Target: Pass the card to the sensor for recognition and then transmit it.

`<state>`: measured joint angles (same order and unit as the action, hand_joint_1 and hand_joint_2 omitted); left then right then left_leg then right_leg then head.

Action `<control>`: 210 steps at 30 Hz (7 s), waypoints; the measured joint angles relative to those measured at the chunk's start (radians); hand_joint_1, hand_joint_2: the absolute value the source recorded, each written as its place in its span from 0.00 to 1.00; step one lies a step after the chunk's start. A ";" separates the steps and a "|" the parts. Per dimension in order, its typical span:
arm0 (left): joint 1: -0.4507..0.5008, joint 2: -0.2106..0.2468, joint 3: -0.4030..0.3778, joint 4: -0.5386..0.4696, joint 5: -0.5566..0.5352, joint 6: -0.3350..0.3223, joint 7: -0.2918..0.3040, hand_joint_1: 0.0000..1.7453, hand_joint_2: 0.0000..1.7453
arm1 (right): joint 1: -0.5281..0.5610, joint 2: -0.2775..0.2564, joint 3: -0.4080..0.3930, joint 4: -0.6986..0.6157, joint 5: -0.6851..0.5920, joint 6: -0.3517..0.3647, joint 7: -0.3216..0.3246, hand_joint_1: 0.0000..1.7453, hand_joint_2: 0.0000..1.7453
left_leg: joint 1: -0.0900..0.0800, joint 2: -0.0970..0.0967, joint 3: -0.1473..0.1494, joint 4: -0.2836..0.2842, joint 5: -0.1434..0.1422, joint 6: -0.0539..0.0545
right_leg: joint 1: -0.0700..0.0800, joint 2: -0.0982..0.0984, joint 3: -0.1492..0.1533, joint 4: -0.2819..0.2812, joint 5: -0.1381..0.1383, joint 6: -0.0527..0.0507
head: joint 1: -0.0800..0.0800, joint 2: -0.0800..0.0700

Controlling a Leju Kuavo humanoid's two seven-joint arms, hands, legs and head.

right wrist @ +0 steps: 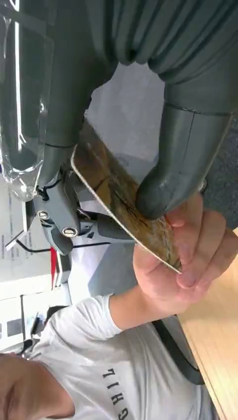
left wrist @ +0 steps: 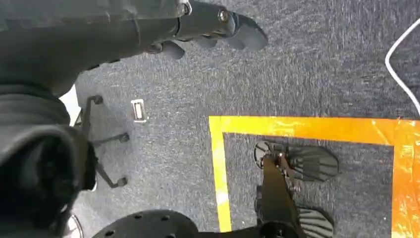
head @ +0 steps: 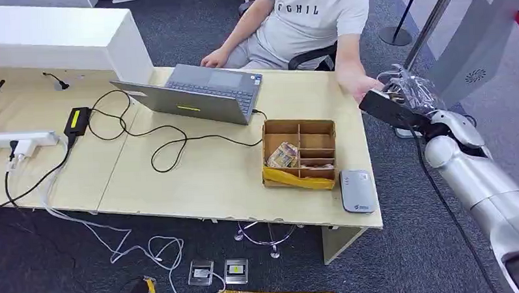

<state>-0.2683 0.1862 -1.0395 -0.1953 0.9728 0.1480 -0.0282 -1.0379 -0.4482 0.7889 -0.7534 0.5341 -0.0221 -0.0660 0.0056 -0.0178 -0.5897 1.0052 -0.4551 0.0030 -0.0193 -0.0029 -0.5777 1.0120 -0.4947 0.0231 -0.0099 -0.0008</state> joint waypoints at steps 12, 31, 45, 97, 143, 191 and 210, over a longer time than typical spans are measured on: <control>0.001 -0.001 -0.007 0.000 -0.012 -0.002 0.000 0.00 0.00 | 0.008 0.000 -0.031 -0.034 -0.023 0.019 0.021 1.00 1.00 | 0.000 0.000 0.000 0.000 0.000 0.000 | 0.000 0.000 0.000 0.000 0.000 0.000 | 0.000 0.000; 0.027 0.026 0.061 0.000 0.184 -0.058 -0.040 0.00 0.00 | 0.160 -0.058 -0.033 -0.081 -0.096 -0.058 0.016 1.00 1.00 | 0.000 0.000 0.001 0.000 0.000 0.000 | 0.000 0.000 0.000 0.000 0.000 0.000 | 0.000 0.000; 0.072 0.049 0.138 0.000 0.181 -0.079 -0.122 0.00 0.00 | 0.346 -0.211 -0.040 -0.230 -0.193 -0.106 0.077 1.00 1.00 | 0.000 0.000 0.000 0.000 -0.001 0.000 | 0.000 0.000 0.000 0.000 0.000 0.000 | 0.000 0.000; 0.115 0.049 0.234 0.000 0.266 -0.048 -0.040 0.00 0.00 | 0.455 0.079 0.044 -0.199 -0.308 -0.128 -0.009 1.00 1.00 | 0.001 0.000 0.000 -0.001 -0.002 -0.001 | 0.001 -0.001 0.001 0.000 -0.001 -0.002 | 0.000 0.000; 0.123 0.052 0.237 0.001 0.265 -0.042 -0.012 0.00 0.00 | 0.420 -0.061 -0.138 -0.125 -0.341 -0.145 -0.042 1.00 1.00 | 0.001 0.000 0.001 0.000 -0.002 -0.002 | 0.001 0.000 0.000 0.000 -0.001 -0.002 | 0.000 0.000; 0.123 0.048 0.235 0.001 0.258 -0.036 -0.018 0.00 0.00 | 0.491 0.067 -0.100 -0.117 -0.357 -0.097 -0.043 1.00 1.00 | 0.001 0.001 0.002 -0.001 -0.002 -0.002 | 0.001 0.001 0.001 0.000 -0.001 -0.002 | 0.000 0.000; 0.123 0.052 0.234 0.001 0.261 -0.047 -0.020 0.00 0.00 | 0.463 0.050 -0.100 -0.052 -0.370 -0.109 -0.096 1.00 1.00 | 0.001 0.001 0.003 -0.001 -0.002 -0.002 | 0.001 0.001 0.002 0.000 -0.001 -0.002 | 0.000 0.000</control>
<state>-0.1453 0.2377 -0.8057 -0.1942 1.2333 0.1007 -0.0481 -0.5746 -0.3983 0.6893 -0.8053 0.1644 -0.1312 -0.1618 0.0071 -0.0165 -0.5870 1.0047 -0.4575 0.0010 -0.0179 -0.0023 -0.5755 1.0116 -0.4960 0.0214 -0.0095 -0.0008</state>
